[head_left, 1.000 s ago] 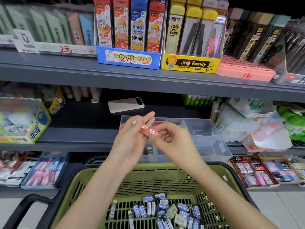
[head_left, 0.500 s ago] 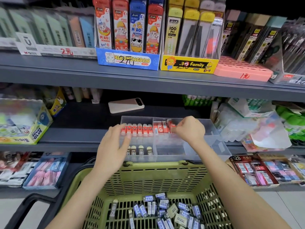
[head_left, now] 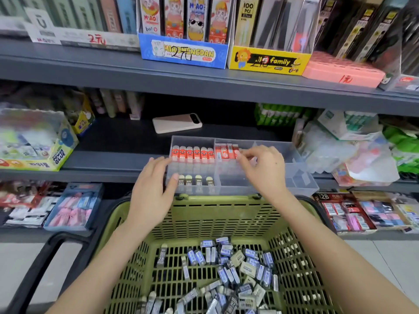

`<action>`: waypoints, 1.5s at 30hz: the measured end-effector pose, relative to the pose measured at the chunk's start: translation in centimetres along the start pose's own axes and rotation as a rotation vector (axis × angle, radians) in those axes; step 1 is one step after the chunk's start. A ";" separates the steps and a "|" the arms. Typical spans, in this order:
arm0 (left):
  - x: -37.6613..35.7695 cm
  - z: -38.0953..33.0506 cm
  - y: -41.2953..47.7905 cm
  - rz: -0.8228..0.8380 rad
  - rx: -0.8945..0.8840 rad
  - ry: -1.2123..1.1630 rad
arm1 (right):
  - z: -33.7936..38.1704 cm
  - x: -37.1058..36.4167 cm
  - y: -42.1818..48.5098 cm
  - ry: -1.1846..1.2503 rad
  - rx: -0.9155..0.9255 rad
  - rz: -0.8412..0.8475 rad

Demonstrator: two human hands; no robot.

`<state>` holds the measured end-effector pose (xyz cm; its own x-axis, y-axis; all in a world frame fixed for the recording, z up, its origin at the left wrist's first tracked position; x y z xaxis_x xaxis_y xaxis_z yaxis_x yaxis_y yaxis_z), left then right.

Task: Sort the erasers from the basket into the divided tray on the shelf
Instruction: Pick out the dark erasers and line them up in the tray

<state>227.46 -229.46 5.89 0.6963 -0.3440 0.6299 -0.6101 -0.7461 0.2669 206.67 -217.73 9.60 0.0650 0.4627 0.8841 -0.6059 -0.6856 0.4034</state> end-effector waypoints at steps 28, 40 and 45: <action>-12.8 10.4 -12.8 0.607 0.592 0.029 | -7.6 -12.2 -18.4 -0.067 -0.224 0.578; -13.9 11.2 -13.3 0.583 0.912 -0.492 | -11.2 -12.6 -18.5 -0.269 -0.104 0.690; -12.8 8.3 -12.2 0.420 1.270 -1.184 | -11.5 -12.5 -18.3 -0.166 -0.175 0.813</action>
<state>229.14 -220.64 -11.45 0.8086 -0.3667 -0.4601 -0.5620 -0.2500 -0.7884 207.78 -204.50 -11.55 -0.3365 -0.2347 0.9120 -0.6274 -0.6663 -0.4030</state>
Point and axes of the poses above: each hand's wrist, its own y-axis towards the middle knuckle, its own x-axis out of the back of the hand, z = x × y, the point moved 3 cm from there along y, towards the middle knuckle, and after that the axes turned 9 degrees about -y, right-handed, at the moved point
